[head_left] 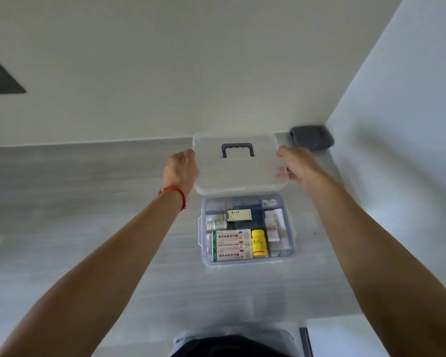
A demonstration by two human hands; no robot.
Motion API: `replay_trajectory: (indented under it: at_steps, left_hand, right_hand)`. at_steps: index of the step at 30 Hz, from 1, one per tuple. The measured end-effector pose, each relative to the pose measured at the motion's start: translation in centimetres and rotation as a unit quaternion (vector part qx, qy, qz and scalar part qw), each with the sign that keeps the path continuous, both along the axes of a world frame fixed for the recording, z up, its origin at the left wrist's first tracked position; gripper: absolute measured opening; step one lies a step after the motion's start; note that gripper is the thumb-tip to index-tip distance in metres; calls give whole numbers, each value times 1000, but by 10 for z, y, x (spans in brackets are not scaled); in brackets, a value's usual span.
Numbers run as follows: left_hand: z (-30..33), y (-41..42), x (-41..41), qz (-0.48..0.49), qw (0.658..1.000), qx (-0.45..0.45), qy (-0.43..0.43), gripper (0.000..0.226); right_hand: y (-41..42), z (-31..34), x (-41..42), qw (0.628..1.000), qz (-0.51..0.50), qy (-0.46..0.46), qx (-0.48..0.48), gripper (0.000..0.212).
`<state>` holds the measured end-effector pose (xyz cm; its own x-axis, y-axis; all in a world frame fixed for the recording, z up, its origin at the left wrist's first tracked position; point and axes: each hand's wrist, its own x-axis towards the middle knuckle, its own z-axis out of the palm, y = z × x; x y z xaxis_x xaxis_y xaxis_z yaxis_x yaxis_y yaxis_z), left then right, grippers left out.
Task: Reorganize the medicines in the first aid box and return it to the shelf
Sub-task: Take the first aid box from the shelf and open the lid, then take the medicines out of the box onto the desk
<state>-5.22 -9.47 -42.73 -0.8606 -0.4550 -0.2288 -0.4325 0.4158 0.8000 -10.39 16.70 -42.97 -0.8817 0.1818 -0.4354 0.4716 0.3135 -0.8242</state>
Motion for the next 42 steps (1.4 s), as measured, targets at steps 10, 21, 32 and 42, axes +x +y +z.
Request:
replay_trajectory:
  at_steps: [10, 21, 32, 42]
  left_hand:
    - [-54, 19, -47, -5, 990, 41, -137, 55]
    - [-87, 0, -47, 49, 907, 357, -219, 62]
    - [-99, -10, -17, 38, 937, 308, -159, 51]
    - [-51, 11, 81, -177, 980, -76, 42, 51]
  right_hand:
    - [3, -71, -56, 993, 52, -104, 25, 36]
    - [0, -120, -38, 983, 77, -164, 39, 64]
    - [18, -116, -21, 979, 137, -65, 136, 29]
    - [46, -51, 49, 965, 166, 113, 170, 34]
